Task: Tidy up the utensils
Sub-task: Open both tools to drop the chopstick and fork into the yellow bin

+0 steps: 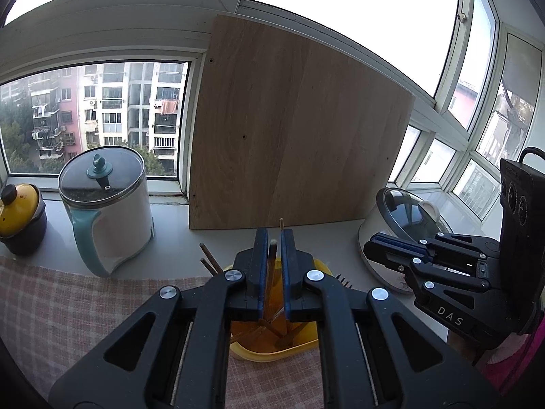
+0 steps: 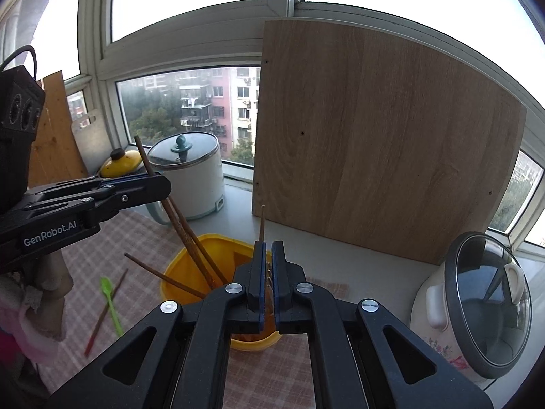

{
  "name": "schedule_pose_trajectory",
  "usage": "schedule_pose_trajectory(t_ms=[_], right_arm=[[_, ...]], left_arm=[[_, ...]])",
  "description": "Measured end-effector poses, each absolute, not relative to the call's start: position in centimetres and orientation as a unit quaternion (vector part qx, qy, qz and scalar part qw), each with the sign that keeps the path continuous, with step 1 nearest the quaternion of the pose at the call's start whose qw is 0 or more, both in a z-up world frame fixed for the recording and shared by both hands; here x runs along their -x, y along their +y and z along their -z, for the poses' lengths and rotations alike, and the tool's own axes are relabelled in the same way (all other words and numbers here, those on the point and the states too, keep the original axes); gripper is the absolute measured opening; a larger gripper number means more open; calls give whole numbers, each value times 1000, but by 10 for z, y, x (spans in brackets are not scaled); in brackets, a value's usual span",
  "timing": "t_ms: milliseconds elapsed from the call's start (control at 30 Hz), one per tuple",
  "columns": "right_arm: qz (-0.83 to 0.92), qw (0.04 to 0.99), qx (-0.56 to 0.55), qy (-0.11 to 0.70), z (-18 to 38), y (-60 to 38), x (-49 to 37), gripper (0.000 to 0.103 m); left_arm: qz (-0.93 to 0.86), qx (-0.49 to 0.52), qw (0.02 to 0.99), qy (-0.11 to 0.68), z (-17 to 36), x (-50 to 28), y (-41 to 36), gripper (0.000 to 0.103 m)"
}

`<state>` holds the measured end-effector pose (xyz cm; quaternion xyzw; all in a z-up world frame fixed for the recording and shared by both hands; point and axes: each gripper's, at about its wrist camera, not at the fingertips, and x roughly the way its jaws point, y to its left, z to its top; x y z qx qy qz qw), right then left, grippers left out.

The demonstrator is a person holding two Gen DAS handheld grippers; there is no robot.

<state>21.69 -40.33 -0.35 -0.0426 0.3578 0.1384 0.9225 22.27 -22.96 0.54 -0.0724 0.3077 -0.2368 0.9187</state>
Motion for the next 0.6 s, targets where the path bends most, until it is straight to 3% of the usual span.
schedule_pose_trajectory(t_ms=[33, 133, 333, 467, 600], right_arm=[[-134, 923, 41, 359, 3, -404, -217, 9], [-126, 928, 37, 350, 2, -405, -212, 41], [-116, 930, 28, 349, 0, -406, -203, 45], [-111, 931, 21, 346, -1, -404, -196, 58], [-109, 931, 10, 348, -1, -401, -190, 65]], left_arm=[[237, 74, 918, 308, -5, -222, -229, 29], [236, 77, 919, 305, -6, -217, -224, 35], [237, 77, 919, 304, -8, -209, -215, 35], [236, 76, 920, 304, -9, -204, -207, 35], [235, 72, 920, 305, -9, -194, -196, 35]])
